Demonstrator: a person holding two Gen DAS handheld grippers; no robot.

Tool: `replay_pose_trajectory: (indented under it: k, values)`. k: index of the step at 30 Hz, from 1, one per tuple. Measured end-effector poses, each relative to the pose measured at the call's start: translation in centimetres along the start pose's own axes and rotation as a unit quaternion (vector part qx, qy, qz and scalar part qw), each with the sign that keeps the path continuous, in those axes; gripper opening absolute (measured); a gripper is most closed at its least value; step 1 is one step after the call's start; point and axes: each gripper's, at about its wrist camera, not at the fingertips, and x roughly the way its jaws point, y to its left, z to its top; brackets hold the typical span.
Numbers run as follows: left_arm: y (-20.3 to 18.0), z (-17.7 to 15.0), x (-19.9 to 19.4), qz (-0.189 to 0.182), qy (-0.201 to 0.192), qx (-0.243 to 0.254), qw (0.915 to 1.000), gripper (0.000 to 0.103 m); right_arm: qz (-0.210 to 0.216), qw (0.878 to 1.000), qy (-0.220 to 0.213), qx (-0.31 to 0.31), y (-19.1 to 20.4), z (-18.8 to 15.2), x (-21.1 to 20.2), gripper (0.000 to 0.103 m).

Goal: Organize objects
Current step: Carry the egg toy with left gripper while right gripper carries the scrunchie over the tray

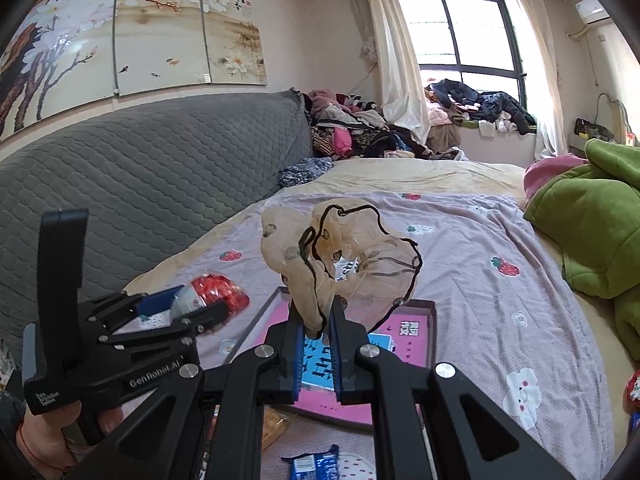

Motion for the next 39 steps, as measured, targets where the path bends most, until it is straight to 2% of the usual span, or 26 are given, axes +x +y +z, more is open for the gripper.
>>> replay_pose_trajectory:
  k: [8, 21, 32, 35, 39]
  values:
    - [-0.6, 0.8, 2.9, 0.01, 0.011, 0.005, 0.9999, 0.053, -0.01, 1.0, 0.01, 0.007, -1.5, -0.3, 2.3, 0.011]
    - [-1.1, -0.1, 7.0, 0.02, 0.037, 0.005, 0.9991, 0.053, -0.015, 0.999, 0.043, 0.017, -3.4, -1.7, 5.6, 0.011]
    - [-2.6, -0.9, 10.6, 0.003, 0.061, 0.023, 0.9979, 0.053, -0.024, 0.997, 0.072, 0.022, -5.0, -3.1, 8.1, 0.011]
    - [-3.2, -1.5, 12.1, -0.014, 0.083, 0.017, 0.9963, 0.053, -0.027, 0.996, 0.081, 0.022, -5.2, -3.5, 8.8, 0.011]
    - [-4.1, -2.0, 13.6, -0.015, 0.1, 0.025, 0.9946, 0.053, -0.032, 0.995, 0.093, 0.018, -5.3, -4.0, 9.9, 0.011]
